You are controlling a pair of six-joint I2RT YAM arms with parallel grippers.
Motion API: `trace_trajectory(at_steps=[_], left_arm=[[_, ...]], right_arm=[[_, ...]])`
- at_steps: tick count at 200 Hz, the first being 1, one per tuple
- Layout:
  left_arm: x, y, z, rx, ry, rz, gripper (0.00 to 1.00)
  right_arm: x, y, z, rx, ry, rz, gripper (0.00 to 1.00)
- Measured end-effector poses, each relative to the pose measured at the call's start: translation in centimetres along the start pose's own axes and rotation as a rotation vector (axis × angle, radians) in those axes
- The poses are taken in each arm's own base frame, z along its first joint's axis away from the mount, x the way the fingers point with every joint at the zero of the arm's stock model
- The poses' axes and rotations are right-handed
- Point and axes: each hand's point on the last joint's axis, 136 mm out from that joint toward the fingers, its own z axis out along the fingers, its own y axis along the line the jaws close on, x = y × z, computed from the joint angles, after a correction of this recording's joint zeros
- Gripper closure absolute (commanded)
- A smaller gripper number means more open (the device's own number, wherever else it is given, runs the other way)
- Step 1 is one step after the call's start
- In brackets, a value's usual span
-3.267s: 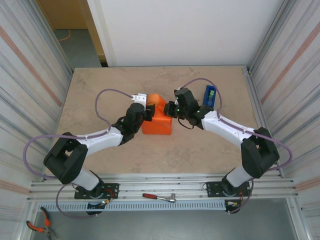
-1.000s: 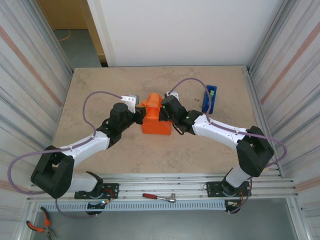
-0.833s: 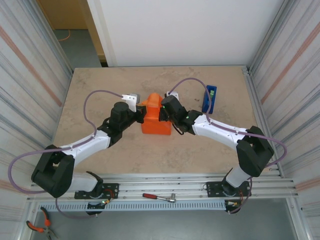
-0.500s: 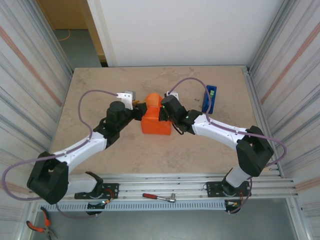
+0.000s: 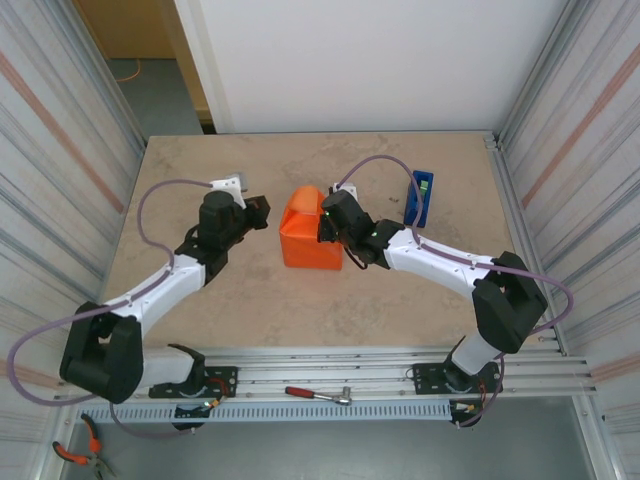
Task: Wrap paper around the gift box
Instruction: Fold the seventh fold of the wrapping paper on the gift box.
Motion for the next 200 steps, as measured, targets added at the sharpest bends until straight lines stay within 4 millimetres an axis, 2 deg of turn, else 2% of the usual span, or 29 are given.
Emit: trace_trajectory(at_steps=[53,120,200], left_arm=[[1.5,-0.7,1.1,0.041,0.083,-0.014,1.0],[3.7,-4.2,1.1,0.095,0.171,0.023,1.0],[6.3,-6.0,1.7,0.067,0.26,0.064,1.0]], right_arm=[[0.0,0.0,0.0,0.0,0.0,0.0,1.0],[0.0,0.0,0.0,-0.001,0.0,0.0,1.0],[0.0,0.2,-0.1,-0.011,0.003,0.012,1.0]])
